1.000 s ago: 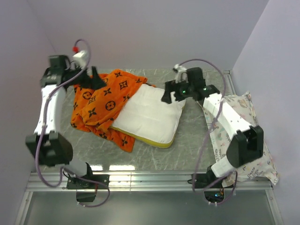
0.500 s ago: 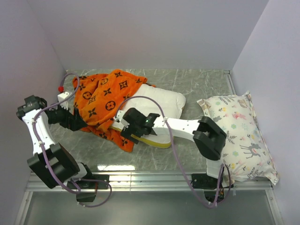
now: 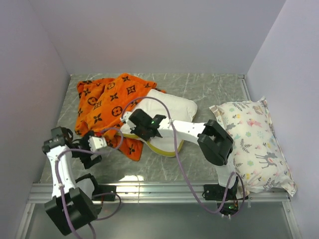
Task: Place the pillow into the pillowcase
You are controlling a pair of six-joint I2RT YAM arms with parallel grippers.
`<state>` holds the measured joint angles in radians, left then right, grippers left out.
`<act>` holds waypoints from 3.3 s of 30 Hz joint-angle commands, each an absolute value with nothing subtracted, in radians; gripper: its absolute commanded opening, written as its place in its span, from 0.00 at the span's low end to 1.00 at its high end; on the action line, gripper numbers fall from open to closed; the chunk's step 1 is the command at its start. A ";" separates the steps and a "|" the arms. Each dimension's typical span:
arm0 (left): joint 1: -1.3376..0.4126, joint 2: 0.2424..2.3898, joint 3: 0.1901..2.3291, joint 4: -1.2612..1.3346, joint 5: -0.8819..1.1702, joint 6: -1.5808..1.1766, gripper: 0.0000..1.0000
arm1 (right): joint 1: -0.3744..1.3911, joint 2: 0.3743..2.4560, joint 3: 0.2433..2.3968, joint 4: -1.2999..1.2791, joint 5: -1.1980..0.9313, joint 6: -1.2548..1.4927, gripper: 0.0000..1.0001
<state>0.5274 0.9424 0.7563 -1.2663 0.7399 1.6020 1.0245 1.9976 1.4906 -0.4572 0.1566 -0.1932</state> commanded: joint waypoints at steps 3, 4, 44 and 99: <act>0.310 0.827 0.598 -0.932 0.664 1.734 0.97 | 0.918 1.890 1.571 -0.471 -0.144 -0.097 0.00; 0.257 0.819 0.580 -0.883 0.651 1.671 0.98 | 0.910 1.887 1.578 -0.468 -0.190 -0.089 0.00; -1.304 1.076 0.873 -0.423 0.469 0.738 0.32 | 0.805 2.168 1.565 -0.264 -0.670 0.287 0.00; -0.839 1.552 1.269 -0.438 0.638 -0.064 0.00 | 0.420 1.752 1.163 -0.454 -0.779 0.239 0.00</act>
<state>-0.7479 1.5238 1.2583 -0.5583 0.3248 0.1249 0.3618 1.7454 1.1397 -0.5125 -0.6334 0.1978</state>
